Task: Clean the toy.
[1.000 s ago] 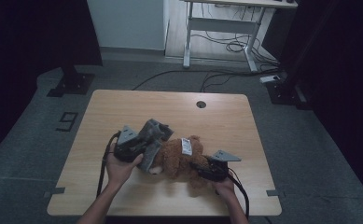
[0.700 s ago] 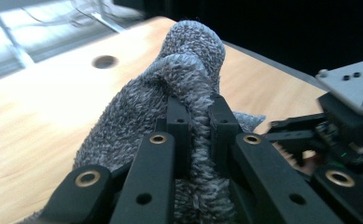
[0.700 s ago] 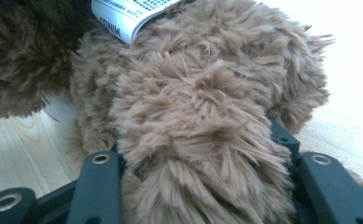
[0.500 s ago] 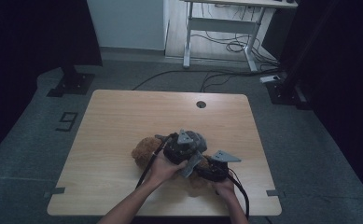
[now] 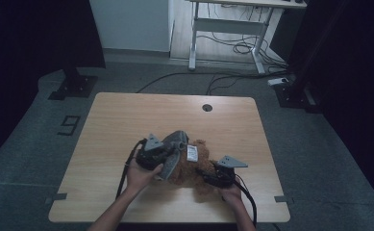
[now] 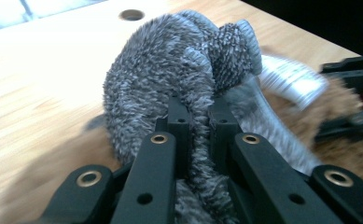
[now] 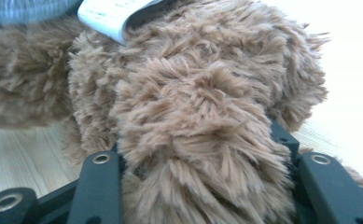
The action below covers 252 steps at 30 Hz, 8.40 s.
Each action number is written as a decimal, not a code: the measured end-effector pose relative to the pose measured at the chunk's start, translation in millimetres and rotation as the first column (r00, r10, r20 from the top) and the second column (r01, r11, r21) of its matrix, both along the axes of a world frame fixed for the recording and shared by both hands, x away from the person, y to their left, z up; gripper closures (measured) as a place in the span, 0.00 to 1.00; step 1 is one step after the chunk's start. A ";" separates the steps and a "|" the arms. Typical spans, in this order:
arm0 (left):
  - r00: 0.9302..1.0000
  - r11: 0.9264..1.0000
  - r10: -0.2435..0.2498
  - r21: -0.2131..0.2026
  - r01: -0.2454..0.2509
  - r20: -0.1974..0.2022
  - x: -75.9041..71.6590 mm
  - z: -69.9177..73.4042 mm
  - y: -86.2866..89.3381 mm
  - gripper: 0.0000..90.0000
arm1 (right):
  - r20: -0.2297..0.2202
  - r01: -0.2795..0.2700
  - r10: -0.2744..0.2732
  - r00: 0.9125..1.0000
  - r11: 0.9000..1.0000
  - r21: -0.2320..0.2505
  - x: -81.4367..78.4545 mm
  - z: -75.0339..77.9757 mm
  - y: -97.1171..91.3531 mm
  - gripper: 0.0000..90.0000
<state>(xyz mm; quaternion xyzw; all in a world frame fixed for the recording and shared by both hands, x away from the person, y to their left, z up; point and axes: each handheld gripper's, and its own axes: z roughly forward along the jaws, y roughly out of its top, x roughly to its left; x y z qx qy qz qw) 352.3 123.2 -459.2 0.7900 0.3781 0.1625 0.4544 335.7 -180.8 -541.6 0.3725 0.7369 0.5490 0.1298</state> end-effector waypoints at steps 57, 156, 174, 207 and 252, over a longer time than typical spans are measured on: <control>0.998 0.998 -0.010 -0.059 0.014 0.064 -25.3 -33.1 -10.0 0.93 | 0.044 -0.035 0.036 0.998 0.999 -0.029 -14.1 8.3 -6.8 0.32; 0.999 0.998 0.047 -0.049 -0.047 0.001 16.2 33.6 5.1 0.92 | 0.143 0.082 -0.050 0.989 0.971 -0.227 -6.8 -6.1 14.8 0.58; 0.996 0.996 0.030 -0.082 -0.037 -0.079 14.7 -16.7 6.0 0.93 | 0.091 0.044 -0.024 0.996 0.973 -0.227 -8.3 -3.7 13.7 0.58; 0.999 0.983 0.032 -0.181 -0.031 0.000 -26.0 -33.0 19.4 0.93 | -0.007 -0.087 0.087 0.996 0.992 -0.096 -14.8 20.4 -38.5 0.22; 0.998 0.998 -0.057 -0.022 0.057 -0.008 7.3 -0.7 -102.7 0.91 | 0.023 -0.045 0.049 0.999 0.985 -0.166 -14.3 7.7 23.3 0.57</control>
